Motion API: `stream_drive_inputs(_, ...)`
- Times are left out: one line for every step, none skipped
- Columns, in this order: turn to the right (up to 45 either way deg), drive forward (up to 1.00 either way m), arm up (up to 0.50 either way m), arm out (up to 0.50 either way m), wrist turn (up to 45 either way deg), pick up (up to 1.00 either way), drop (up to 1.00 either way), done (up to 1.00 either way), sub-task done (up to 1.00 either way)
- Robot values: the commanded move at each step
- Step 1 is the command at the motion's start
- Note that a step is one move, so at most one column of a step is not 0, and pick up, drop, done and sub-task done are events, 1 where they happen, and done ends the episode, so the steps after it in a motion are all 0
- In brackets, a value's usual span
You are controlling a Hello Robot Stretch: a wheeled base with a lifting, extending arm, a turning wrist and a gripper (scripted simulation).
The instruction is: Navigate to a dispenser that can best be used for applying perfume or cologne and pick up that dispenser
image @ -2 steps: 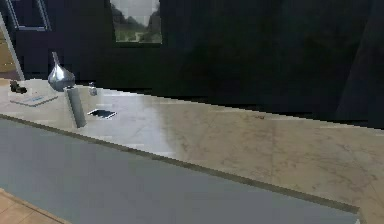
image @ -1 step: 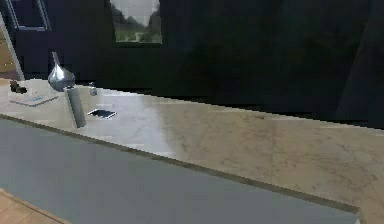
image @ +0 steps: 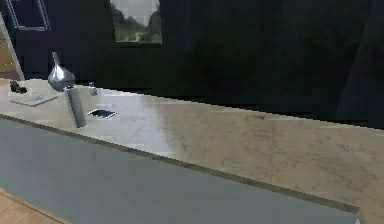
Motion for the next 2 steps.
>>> stream_drive_inputs(0.0, 0.0, 0.0, 0.0, 0.0, 1.0, 0.0, 0.0, 0.0)
stream_drive_inputs(0.0, 0.0, 0.0, 0.0, 0.0, 0.0, 0.0, 1.0, 0.0)
